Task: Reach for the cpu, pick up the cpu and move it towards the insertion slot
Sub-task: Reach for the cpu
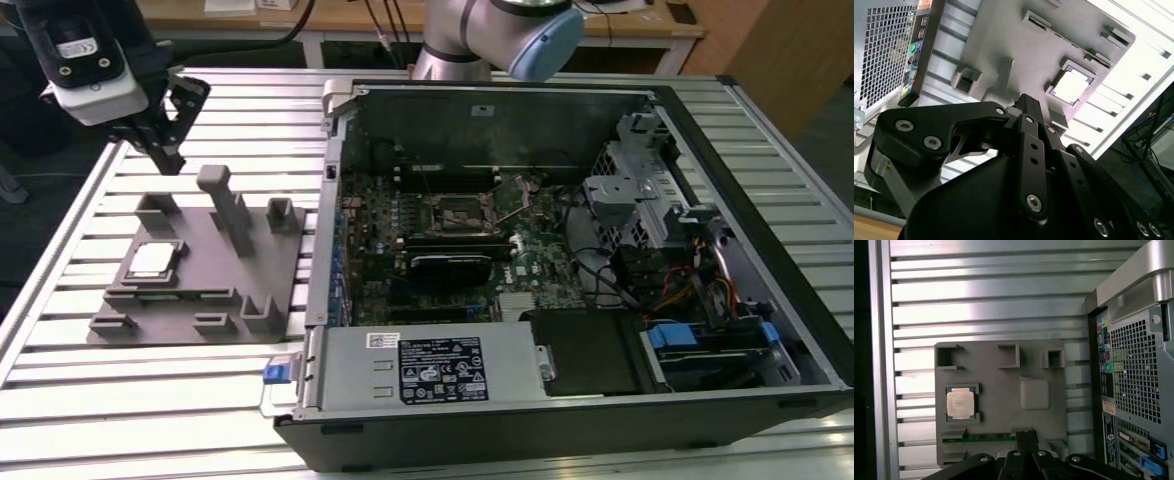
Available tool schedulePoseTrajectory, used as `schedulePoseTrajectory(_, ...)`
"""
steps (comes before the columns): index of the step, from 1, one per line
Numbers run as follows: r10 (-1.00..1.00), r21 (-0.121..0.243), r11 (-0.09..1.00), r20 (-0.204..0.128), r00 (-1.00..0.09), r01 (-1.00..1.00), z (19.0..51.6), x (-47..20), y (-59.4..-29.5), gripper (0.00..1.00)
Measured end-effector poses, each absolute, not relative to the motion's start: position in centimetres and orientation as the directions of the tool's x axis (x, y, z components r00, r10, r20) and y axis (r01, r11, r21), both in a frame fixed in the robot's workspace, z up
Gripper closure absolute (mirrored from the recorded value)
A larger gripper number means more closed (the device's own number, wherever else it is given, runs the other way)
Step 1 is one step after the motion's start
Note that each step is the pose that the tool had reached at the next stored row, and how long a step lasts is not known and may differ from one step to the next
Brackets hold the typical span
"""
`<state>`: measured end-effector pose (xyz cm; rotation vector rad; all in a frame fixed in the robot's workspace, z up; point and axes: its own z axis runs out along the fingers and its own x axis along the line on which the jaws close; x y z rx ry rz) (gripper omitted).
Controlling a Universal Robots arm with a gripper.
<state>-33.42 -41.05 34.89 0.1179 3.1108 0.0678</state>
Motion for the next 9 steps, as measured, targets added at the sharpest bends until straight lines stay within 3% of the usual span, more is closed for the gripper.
schedulePoseTrajectory(9,0.076,0.044,0.996,-0.026,-0.997,0.075,33.3,-33.6,-41.0,0.89)
